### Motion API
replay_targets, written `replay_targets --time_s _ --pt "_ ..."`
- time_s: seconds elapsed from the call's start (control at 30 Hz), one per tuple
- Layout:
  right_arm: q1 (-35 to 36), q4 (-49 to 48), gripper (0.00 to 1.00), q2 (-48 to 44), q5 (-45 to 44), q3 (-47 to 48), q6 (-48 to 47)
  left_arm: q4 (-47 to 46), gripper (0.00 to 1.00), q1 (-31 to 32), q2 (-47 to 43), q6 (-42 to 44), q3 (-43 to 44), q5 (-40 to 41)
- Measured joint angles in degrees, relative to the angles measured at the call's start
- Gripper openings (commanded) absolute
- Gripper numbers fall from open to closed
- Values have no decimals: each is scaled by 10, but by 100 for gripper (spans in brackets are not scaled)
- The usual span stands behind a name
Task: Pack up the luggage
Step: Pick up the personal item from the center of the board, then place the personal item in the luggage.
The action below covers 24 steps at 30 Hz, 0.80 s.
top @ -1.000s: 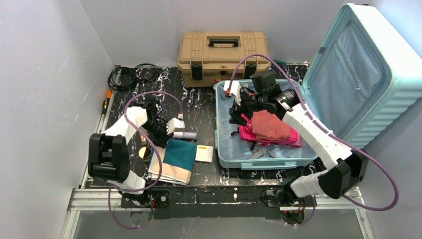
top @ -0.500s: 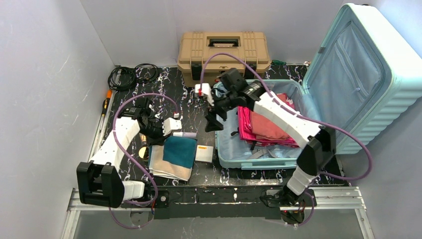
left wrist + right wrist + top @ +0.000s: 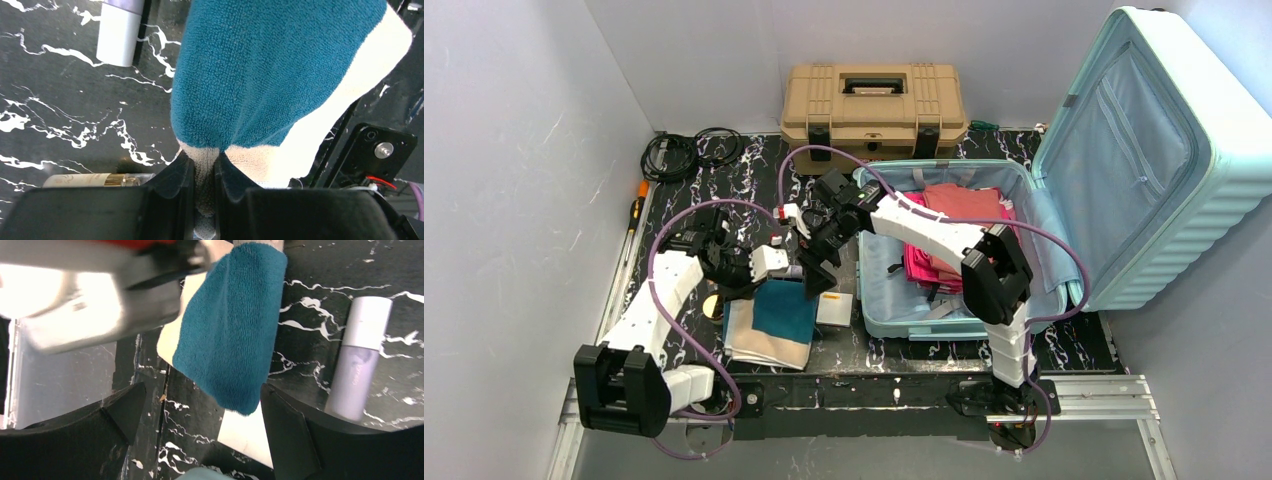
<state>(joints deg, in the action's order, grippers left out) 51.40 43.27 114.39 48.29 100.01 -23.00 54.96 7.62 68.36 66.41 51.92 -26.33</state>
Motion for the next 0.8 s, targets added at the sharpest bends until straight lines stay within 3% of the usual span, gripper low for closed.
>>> replay_targets --time_s 0.8 --pt "-2 -139 95 38 31 -16 111 -79 0 4 -90 -40 -50 -18"
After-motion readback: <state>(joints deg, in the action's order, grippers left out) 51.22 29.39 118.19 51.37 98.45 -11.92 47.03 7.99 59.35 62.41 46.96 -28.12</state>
